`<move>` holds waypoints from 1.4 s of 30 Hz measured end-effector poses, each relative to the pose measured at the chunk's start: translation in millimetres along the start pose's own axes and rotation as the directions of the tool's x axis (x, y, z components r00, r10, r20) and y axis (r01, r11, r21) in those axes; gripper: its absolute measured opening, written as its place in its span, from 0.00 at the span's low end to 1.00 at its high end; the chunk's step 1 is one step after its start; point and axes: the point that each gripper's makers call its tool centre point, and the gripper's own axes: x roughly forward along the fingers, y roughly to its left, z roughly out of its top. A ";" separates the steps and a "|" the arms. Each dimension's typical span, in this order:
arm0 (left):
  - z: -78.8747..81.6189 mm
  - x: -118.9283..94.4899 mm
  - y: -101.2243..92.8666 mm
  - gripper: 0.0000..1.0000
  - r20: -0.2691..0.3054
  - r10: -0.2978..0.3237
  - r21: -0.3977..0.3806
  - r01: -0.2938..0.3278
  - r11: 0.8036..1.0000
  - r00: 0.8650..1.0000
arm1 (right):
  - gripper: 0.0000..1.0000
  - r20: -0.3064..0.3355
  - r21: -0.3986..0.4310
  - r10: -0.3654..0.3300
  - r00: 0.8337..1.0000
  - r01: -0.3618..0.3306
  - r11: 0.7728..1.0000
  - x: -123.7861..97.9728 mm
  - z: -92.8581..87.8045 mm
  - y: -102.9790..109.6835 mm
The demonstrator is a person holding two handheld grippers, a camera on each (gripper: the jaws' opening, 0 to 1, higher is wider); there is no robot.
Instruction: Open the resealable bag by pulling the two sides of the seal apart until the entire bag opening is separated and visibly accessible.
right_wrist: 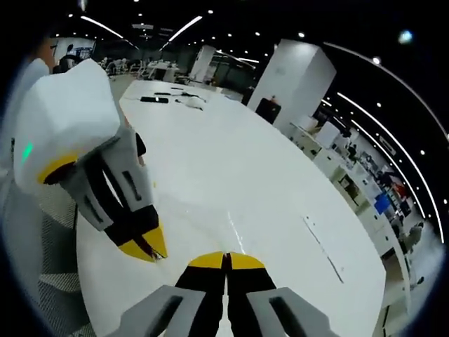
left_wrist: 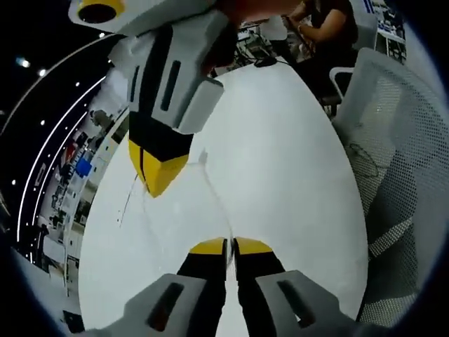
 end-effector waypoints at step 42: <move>-40.8 -38.1 -15.5 0.16 0.025 0.041 -0.232 -0.034 0.972 0.999 | 0.35 -0.137 0.038 0.115 0.984 -0.111 0.993 61.5 -56.4 28.1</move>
